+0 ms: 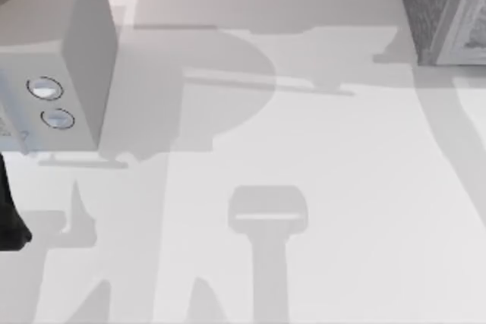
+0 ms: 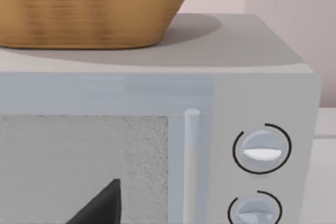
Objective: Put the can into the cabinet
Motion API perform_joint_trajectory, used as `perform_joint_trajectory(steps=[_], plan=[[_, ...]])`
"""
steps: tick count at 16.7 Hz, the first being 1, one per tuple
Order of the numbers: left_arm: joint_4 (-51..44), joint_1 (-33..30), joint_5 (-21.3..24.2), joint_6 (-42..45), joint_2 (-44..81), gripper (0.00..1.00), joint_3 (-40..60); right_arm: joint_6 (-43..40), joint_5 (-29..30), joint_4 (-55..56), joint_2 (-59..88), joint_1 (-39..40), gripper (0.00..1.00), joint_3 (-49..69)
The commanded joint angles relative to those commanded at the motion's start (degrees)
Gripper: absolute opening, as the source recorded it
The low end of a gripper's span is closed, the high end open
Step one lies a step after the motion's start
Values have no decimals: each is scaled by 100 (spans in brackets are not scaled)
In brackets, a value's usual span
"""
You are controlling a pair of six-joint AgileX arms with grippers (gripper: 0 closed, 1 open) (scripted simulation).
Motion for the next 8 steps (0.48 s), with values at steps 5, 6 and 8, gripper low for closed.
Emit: perform_joint_trajectory(steps=[5, 6, 8], plan=[[0, 0, 0, 0, 0, 100, 0, 4, 21, -51, 145, 19, 0, 180], [0, 0, 0, 0, 0, 100, 0, 4, 21, -51, 145, 19, 0, 180], [0, 0, 0, 0, 0, 100, 0, 16, 14, -44, 137, -5, 0, 165]])
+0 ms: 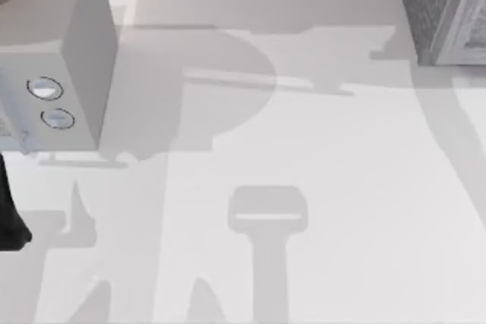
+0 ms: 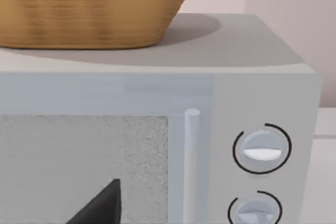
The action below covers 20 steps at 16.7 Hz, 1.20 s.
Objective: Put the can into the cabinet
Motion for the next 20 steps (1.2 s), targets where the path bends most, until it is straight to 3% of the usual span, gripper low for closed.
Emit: perform_joint_trajectory(steps=[4, 15, 20], plan=[[0, 0, 0, 0, 0, 100, 0, 20, -42, -126, 466, -40, 0, 627], [0, 0, 0, 0, 0, 100, 0, -14, -322, -1222, 3581, -381, 0, 4777], [0, 0, 0, 0, 0, 100, 0, -13, -410, -1461, 4319, -478, 0, 5784]])
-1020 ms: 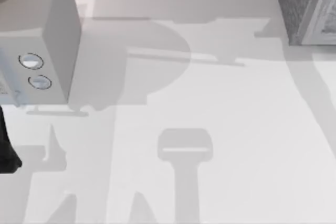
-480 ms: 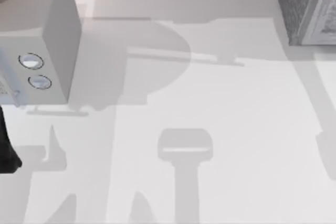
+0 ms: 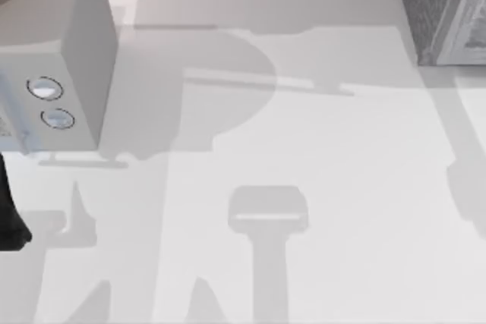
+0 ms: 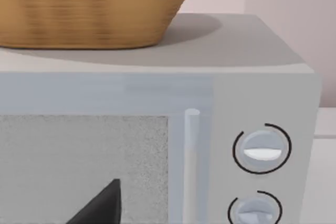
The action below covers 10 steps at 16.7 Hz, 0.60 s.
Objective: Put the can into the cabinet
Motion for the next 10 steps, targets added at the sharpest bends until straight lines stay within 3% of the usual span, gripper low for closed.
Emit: perform_joint_trajectory(steps=[5, 10], plan=[[0, 0, 0, 0, 0, 100, 0, 0, -3, -5, 20, -3, 0, 27], [0, 0, 0, 0, 0, 100, 0, 0, -3, -5, 20, -3, 38, 27]])
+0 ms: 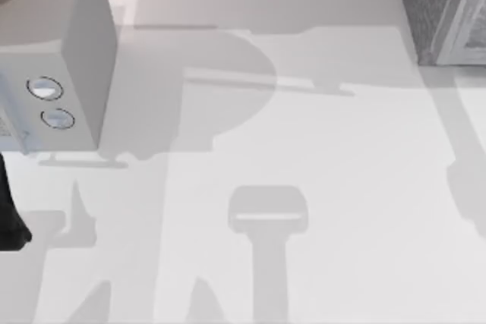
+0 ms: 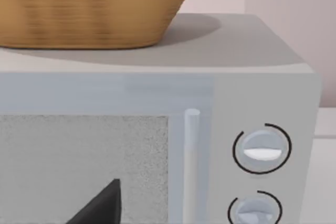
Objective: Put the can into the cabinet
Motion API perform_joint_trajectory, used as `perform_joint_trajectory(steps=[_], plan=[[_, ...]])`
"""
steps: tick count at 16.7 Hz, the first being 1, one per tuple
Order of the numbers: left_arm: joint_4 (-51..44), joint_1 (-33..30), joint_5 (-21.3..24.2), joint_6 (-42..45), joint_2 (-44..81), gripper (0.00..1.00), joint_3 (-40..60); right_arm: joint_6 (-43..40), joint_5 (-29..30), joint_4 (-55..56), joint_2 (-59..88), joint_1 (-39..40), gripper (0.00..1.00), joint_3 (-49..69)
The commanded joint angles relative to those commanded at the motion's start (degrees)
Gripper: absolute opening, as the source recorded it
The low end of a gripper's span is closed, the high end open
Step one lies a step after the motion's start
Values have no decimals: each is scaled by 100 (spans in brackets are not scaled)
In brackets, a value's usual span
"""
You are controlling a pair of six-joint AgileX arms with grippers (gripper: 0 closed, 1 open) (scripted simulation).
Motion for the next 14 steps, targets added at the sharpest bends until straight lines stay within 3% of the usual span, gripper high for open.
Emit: perform_joint_trajectory(steps=[8, 14], plan=[[0, 0, 0, 0, 0, 100, 0, 0, 0, 0, 0, 0, 98, 0], [0, 0, 0, 0, 0, 100, 0, 0, 0, 0, 0, 0, 100, 0]])
